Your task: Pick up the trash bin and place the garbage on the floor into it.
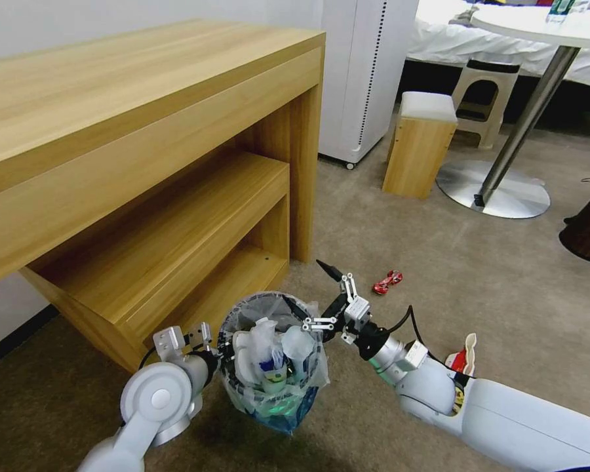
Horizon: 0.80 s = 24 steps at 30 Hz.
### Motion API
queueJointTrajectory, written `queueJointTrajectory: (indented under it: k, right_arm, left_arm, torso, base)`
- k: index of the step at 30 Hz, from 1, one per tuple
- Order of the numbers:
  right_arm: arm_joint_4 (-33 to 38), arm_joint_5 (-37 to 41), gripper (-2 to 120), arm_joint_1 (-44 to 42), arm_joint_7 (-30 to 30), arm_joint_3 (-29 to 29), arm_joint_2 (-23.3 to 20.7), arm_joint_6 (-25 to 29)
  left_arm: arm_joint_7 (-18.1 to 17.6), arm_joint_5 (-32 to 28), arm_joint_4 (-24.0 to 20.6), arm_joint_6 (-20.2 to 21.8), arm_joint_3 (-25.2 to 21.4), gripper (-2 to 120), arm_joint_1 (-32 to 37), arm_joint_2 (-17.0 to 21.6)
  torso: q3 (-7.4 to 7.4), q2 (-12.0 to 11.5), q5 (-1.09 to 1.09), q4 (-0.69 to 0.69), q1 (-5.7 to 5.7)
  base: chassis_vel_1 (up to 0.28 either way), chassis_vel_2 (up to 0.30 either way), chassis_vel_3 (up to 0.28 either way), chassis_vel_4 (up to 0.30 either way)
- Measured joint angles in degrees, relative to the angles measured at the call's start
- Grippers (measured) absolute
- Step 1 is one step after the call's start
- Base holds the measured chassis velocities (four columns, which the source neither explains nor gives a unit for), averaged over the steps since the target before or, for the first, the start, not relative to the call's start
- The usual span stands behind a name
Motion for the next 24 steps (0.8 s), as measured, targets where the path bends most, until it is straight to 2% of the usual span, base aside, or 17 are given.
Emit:
queueJointTrajectory:
  k: [3, 5, 9, 12, 13, 15, 16, 18, 19, 21, 22, 24]
  right_arm:
    - [0.1, 0.3, 100, -1.0, 0.2, 2.9, -0.1, -0.3]
    - [-0.4, 0.5, 100, -3.5, 0.6, 9.0, -0.8, -0.9]
    - [-0.9, 0.6, 100, -5.0, 2.2, 12.4, -1.6, -1.5]
    - [-1.0, -1.3, 100, -9.8, 10.2, 19.5, -3.0, -6.6]
    - [-1.0, -1.3, 100, -9.8, 10.2, 19.5, -3.0, -6.6]
    - [-1.2, -2.5, 100, -11.7, 15.3, 22.7, -3.7, -9.4]
    - [-1.2, -2.5, 100, -11.7, 15.3, 22.7, -3.7, -9.4]
    - [-1.7, -2.0, 100, -14.0, 17.0, 27.7, -6.3, -10.1]
    - [-1.7, -2.0, 100, -14.0, 17.0, 27.7, -6.3, -10.1]
    - [-3.5, -1.5, 100, -16.5, 19.0, 34.5, -7.1, -11.1]
    - [-3.5, -1.5, 100, -16.5, 19.0, 34.5, -7.1, -11.1]
    - [-5.0, -1.6, 100, -19.1, 20.7, 40.2, -6.4, -14.3]
  left_arm:
    - [0.0, 0.1, 0.0, 0.0, -0.3, 0, 0.1, 0.0]
    - [0.0, 0.0, -0.3, 0.0, -0.7, 0, 0.1, 0.4]
    - [0.0, 0.0, -0.6, -0.1, -1.0, 0, 0.1, 0.9]
    - [0.1, -0.1, -2.0, -0.2, -2.2, 0, 0.9, 2.1]
    - [0.1, -0.1, -2.0, -0.2, -2.2, 0, 0.9, 2.1]
    - [0.1, -0.1, -2.8, -0.3, -2.9, 0, 1.6, 2.3]
    - [0.1, -0.1, -2.8, -0.3, -2.9, 0, 1.6, 2.3]
    - [0.1, 0.0, -3.2, -0.4, -3.1, 0, 1.0, 2.3]
    - [0.1, 0.0, -3.2, -0.4, -3.1, 0, 1.0, 2.3]
    - [0.3, 0.3, -3.2, -0.4, -3.0, 0, 0.1, 2.1]
    - [0.3, 0.3, -3.2, -0.4, -3.0, 0, 0.1, 2.1]
    - [0.7, 1.1, -3.2, -0.4, -3.1, 0, 0.1, 2.0]
  torso:
    - [0.00, 0.0, 0.00, 0.00, 0.00]
    - [0.00, 0.0, 0.00, 0.00, 0.00]
    - [0.00, 0.0, 0.01, -0.01, 0.00]
    - [0.00, 0.0, 0.01, -0.03, 0.00]
    - [0.00, 0.0, 0.01, -0.03, 0.00]
    - [0.00, 0.0, 0.03, 0.02, 0.00]
    - [0.00, 0.0, 0.03, 0.02, 0.00]
    - [0.00, 0.0, -0.02, 0.00, 0.00]
    - [0.00, 0.0, -0.02, 0.00, 0.00]
    - [0.00, 0.0, 0.00, -0.02, 0.00]
    - [0.00, 0.0, 0.00, -0.02, 0.00]
    - [0.00, 0.0, 0.00, -0.01, 0.00]
  base:
    - [0.000, 0.000, 0.000, 0.000]
    - [0.000, 0.000, 0.000, 0.000]
    - [0.000, 0.000, 0.000, 0.000]
    - [0.000, 0.000, 0.000, 0.000]
    - [0.000, 0.000, 0.000, 0.000]
    - [0.000, 0.000, 0.000, 0.000]
    - [0.000, 0.000, 0.000, 0.000]
    - [0.000, 0.000, 0.000, 0.000]
    - [0.000, 0.000, 0.000, 0.000]
    - [0.000, 0.000, 0.000, 0.000]
    - [0.000, 0.000, 0.000, 0.000]
    - [0.000, 0.000, 0.000, 0.000]
